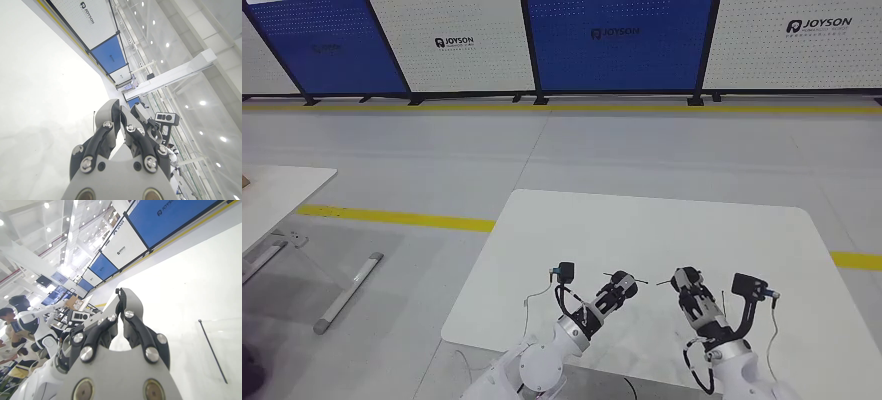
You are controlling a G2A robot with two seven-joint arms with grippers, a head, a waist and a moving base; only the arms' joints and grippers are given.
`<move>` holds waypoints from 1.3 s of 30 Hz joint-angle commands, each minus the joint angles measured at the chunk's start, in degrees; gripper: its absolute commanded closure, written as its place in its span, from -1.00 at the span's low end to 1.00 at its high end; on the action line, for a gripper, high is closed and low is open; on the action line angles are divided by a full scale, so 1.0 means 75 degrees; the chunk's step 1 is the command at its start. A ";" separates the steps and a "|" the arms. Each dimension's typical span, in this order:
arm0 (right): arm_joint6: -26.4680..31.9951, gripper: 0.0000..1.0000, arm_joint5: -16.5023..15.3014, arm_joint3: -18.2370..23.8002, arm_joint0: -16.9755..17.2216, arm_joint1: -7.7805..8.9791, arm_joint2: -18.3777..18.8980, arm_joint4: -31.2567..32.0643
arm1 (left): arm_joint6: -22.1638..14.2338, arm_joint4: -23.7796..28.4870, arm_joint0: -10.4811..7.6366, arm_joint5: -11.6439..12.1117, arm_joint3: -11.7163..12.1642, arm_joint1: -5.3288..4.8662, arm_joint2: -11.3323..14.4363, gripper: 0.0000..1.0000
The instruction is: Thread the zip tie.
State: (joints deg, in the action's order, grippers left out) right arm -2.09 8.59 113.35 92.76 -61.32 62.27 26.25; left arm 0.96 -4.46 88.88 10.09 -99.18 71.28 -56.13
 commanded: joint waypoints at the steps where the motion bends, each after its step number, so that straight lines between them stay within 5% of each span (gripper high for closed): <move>1: -0.0009 1.00 0.0021 -0.0007 -0.0004 -0.0002 0.0001 0.0014 | 0.0000 0.0000 0.0000 0.0000 0.0000 0.0000 0.0000 1.00; 31: 0.0047 1.00 -0.0031 -0.0403 -0.0345 -0.0317 -0.0315 0.0030 | 0.0000 0.0000 0.0000 0.0000 0.0000 0.0000 0.0000 1.00; 39: 0.0053 1.00 -0.0122 -0.0269 -0.0138 -0.0353 -0.0039 -0.0129 | 0.0000 0.0000 0.0000 0.0000 0.0000 0.0000 0.0000 1.00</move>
State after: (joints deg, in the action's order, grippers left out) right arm -1.85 7.66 111.29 91.56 -63.95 61.87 24.94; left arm 0.96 -4.46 88.88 10.09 -99.18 71.28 -56.13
